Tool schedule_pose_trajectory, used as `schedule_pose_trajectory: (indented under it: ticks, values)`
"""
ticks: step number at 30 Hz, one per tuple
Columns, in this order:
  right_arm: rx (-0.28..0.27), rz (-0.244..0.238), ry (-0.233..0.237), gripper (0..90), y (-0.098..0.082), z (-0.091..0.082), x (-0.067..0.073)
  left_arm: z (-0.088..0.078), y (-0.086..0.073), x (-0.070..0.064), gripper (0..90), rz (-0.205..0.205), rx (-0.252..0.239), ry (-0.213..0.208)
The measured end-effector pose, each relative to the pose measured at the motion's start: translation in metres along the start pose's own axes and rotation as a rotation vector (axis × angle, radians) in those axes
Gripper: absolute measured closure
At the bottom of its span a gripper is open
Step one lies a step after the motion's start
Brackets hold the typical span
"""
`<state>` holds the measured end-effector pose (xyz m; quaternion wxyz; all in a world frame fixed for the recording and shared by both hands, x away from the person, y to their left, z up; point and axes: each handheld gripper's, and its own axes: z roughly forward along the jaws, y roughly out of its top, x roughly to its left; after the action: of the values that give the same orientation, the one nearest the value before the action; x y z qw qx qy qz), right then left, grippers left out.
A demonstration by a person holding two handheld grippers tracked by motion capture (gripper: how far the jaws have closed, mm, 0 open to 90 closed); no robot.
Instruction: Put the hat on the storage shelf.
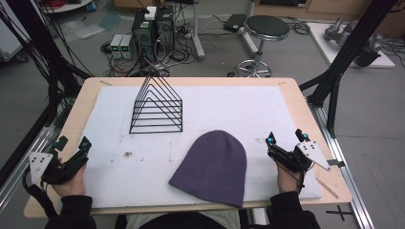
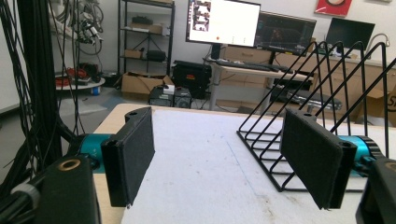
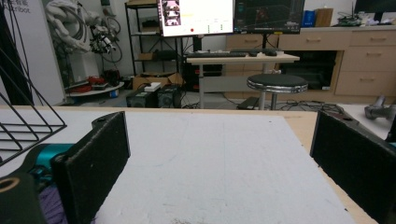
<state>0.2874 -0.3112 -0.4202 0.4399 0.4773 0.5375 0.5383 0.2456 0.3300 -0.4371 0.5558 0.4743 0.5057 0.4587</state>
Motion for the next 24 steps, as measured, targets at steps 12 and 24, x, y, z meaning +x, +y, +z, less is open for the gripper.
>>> schedule_pose_trajectory:
  ticks: [12,24]
  values:
    - [0.005,-0.002,0.0,3.9,0.005,-0.003,-0.003,0.0,0.0,-0.011,24.7,0.065,-0.013,-0.032]
    - [0.043,-0.079,0.069,3.8,0.03,-0.004,0.011,0.002,-0.001,-0.012,24.6,0.052,0.014,-0.068]
